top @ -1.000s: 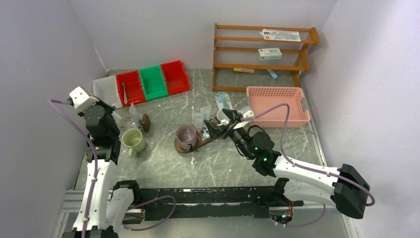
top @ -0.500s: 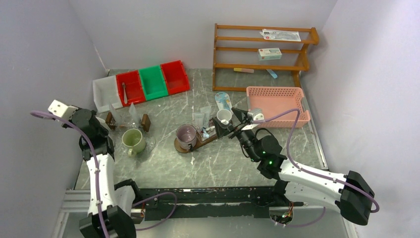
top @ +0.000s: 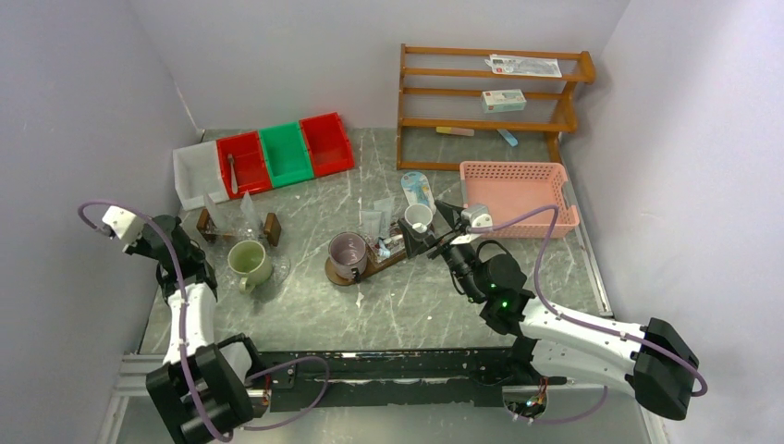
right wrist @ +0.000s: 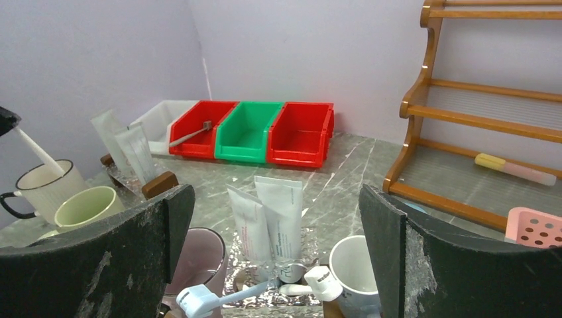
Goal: Prepare toiletry sets of a toothbrush and toothpaste on the tray
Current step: Place the toothbrush in the cup.
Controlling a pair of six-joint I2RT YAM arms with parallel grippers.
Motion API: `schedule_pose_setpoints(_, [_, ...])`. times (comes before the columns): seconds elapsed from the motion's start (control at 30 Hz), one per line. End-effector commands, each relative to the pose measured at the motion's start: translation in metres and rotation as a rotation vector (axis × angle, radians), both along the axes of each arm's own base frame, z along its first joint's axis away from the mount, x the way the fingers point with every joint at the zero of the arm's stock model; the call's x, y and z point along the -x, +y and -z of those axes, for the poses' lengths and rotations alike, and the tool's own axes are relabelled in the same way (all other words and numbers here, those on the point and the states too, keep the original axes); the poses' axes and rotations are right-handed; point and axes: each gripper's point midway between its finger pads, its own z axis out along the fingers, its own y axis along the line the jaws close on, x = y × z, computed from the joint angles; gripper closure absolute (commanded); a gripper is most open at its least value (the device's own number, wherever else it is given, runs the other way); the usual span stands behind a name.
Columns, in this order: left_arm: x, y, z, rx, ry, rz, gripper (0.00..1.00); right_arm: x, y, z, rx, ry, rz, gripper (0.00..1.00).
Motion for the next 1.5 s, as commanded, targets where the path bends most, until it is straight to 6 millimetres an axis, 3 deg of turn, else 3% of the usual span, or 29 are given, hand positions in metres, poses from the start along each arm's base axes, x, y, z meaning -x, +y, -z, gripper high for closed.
schedule_pose_setpoints(0.0, [0.006,0.016,-0.005,-0.048,-0.039,-0.060,0.95,-0.001,-0.005,-0.002,-0.005,-0.023,0.023,0.00])
schedule_pose_setpoints(0.2, [-0.004,0.019,0.002,-0.049,-0.050,-0.021,0.95,-0.001,-0.007,-0.001,-0.002,-0.027,0.028,0.00])
schedule_pose_setpoints(0.5, [0.003,0.020,0.035,0.002,-0.005,-0.056,0.94,0.000,-0.008,0.000,-0.001,-0.028,0.028,0.00])
schedule_pose_setpoints(0.73, [0.014,0.021,0.058,0.064,0.024,-0.114,0.83,-0.001,-0.005,0.002,0.006,-0.022,0.024,0.00])
schedule_pose_setpoints(0.83, [0.017,0.021,0.059,0.075,0.032,-0.128,0.70,-0.002,-0.005,0.002,0.007,-0.020,0.024,0.00])
schedule_pose_setpoints(1.17, [0.025,0.011,0.043,0.078,0.038,-0.124,0.48,-0.003,-0.009,0.003,0.004,-0.020,0.042,0.00])
schedule_pose_setpoints(1.3, [0.019,0.002,0.022,0.078,0.013,-0.059,0.41,-0.003,-0.010,0.003,0.002,-0.021,0.045,0.00])
schedule_pose_setpoints(1.47, [-0.003,-0.017,-0.016,0.030,0.040,0.103,0.34,-0.003,-0.009,0.004,0.002,-0.017,0.040,0.00])
